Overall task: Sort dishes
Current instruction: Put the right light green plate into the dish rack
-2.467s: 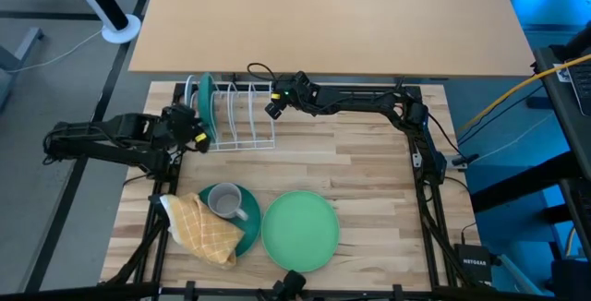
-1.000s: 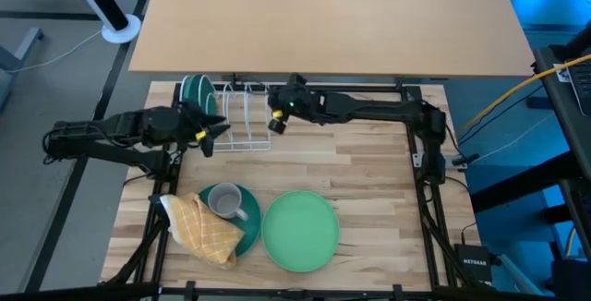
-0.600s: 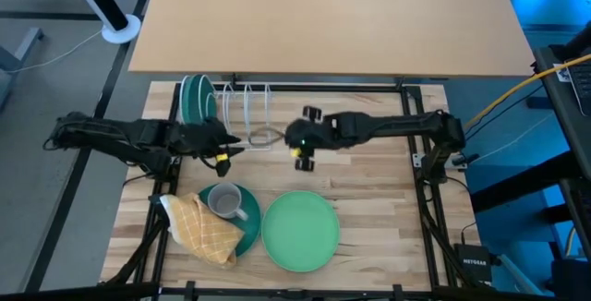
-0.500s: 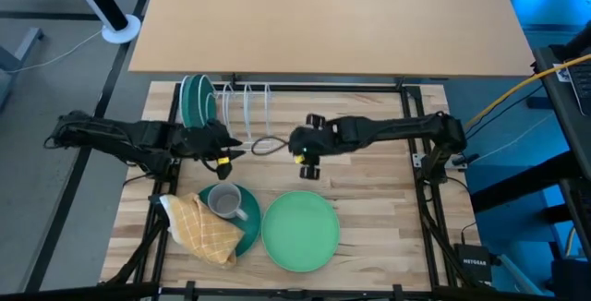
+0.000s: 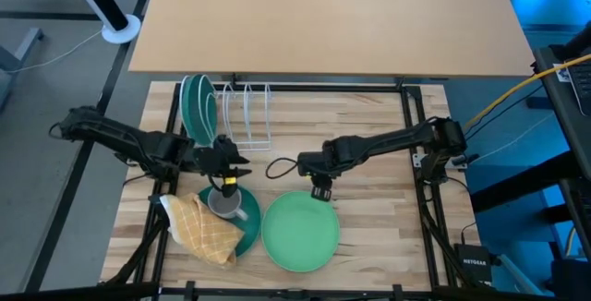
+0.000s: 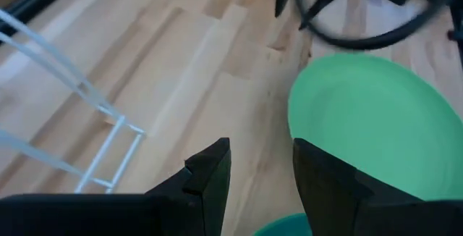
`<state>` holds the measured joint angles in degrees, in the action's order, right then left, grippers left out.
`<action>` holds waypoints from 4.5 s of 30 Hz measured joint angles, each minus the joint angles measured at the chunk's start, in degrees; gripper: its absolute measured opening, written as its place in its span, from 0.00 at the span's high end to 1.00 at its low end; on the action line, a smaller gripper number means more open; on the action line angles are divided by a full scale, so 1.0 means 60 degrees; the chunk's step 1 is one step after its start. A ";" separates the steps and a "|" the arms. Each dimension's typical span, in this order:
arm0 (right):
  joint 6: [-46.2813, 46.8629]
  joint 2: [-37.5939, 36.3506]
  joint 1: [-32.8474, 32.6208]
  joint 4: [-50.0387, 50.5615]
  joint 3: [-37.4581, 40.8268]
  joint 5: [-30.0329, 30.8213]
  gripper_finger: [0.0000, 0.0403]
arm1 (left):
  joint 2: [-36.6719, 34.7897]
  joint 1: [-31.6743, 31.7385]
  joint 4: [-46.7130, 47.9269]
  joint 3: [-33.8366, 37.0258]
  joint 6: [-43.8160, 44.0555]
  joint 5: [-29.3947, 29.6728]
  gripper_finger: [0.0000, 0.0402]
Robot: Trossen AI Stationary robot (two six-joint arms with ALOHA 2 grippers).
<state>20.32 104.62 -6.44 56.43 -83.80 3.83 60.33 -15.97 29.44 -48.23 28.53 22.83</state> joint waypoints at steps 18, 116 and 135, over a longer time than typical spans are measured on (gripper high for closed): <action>0.0325 0.0011 0.0004 -0.1960 0.1317 -0.0324 0.61 | 0.3848 -0.0314 -0.2558 0.0000 0.0175 0.0000 0.65; 0.0460 0.0011 -0.0308 -0.2080 0.0823 0.0676 0.61 | 0.6522 -0.0448 -0.5091 -0.0018 0.1700 -0.2024 0.98; -0.0977 0.0007 -0.0310 0.2099 -0.2708 0.3535 0.61 | 0.4820 0.0556 -0.5152 -0.0004 0.0471 -0.1480 1.00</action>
<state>14.46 104.66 -8.29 69.03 -100.05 25.04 89.25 -12.63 -1.47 -48.25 31.36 13.95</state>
